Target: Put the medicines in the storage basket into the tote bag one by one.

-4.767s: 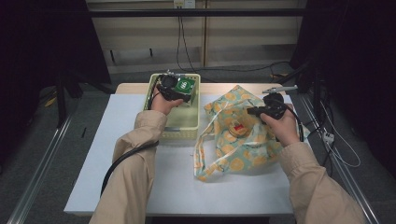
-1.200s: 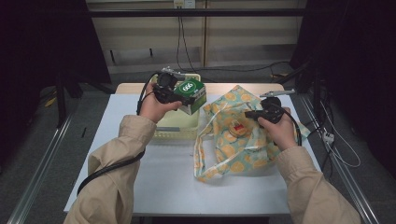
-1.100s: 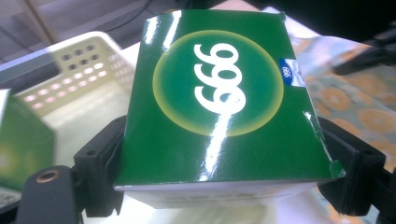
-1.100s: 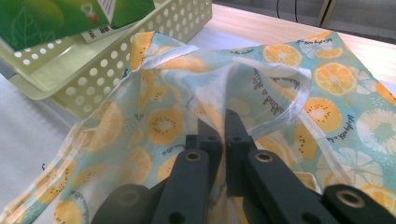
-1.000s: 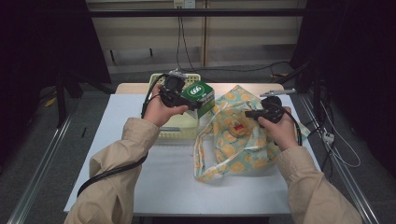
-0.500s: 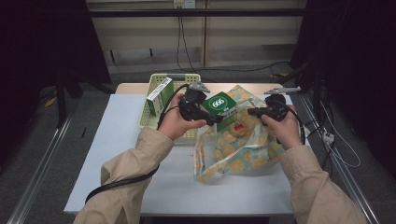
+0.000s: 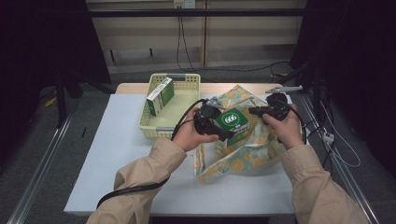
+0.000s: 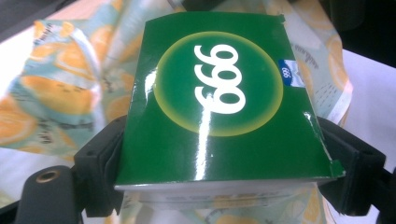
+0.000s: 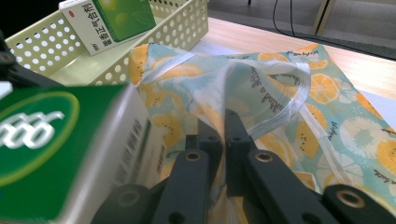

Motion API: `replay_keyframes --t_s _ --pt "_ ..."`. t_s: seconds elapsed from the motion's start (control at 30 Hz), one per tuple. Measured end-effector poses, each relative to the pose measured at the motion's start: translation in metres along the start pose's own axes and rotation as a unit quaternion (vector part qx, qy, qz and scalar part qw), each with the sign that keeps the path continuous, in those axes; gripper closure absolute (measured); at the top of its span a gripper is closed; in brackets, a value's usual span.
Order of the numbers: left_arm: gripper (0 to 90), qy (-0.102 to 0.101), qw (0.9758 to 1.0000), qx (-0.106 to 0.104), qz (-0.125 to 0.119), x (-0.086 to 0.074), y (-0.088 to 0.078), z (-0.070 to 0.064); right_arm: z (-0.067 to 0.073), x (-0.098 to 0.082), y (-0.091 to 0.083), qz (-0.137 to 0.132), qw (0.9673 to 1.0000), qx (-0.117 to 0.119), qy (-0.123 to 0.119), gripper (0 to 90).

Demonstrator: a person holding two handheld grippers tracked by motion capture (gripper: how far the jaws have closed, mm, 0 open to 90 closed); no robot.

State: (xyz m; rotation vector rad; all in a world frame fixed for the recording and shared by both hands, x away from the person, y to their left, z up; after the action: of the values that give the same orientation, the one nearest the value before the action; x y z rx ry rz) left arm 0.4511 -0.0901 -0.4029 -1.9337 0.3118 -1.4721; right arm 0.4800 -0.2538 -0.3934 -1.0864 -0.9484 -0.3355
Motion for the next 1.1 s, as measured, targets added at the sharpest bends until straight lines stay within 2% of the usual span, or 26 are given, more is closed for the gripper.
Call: replay_keyframes --t_s 0.13,0.23,0.37,0.6,0.83,0.87,0.9,0.93,1.1 --pt "16.0 -0.002 1.0000 -0.006 0.001 -0.002 0.010 -0.004 -0.001 0.004 -0.003 -0.007 1.0000 0.000 0.001 88.9" --pt "16.0 0.007 0.9999 -0.003 0.007 -0.003 0.017 -0.006 0.000 0.005 -0.005 -0.007 1.0000 -0.001 -0.003 88.9" --pt "16.0 0.007 0.9999 -0.007 0.009 -0.005 0.025 -0.008 0.000 0.005 -0.006 -0.009 1.0000 -0.001 -0.001 88.9" --pt "16.0 0.009 0.9998 -0.013 0.010 -0.008 0.033 -0.012 0.001 0.004 -0.007 -0.008 1.0000 0.000 -0.003 88.9" --pt "16.0 0.009 0.9997 -0.018 0.012 -0.009 0.041 -0.016 -0.005 0.001 -0.005 -0.004 1.0000 -0.007 0.000 88.9" --pt "16.0 0.010 0.9997 -0.016 0.014 -0.009 0.041 -0.016 -0.006 0.000 -0.003 -0.002 1.0000 -0.009 0.000 88.9" --pt "16.0 0.013 0.9997 0.003 0.021 -0.009 0.041 -0.015 -0.009 -0.001 -0.002 0.002 0.9999 -0.011 0.001 88.9" --pt "16.0 0.011 0.9997 -0.018 0.012 -0.009 0.043 -0.017 -0.011 -0.003 -0.001 0.005 0.9999 -0.014 0.002 88.9" --pt "16.0 0.009 0.9996 -0.020 0.015 -0.009 0.050 -0.017 -0.018 -0.007 0.004 0.009 0.9997 -0.022 0.010 88.9"
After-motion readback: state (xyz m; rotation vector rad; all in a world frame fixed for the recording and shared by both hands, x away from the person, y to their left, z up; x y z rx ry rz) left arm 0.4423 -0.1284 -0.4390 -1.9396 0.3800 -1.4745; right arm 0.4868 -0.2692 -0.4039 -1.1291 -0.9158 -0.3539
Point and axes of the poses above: each handheld gripper's, and its own axes: y roughly forward along the jaws, x roughly out of its top, z roughly to its left, the point moved 7 cm from there along y, roughly forward along the jaws, and after that the axes turned 1 degree about -y, right-handed, at the moved point
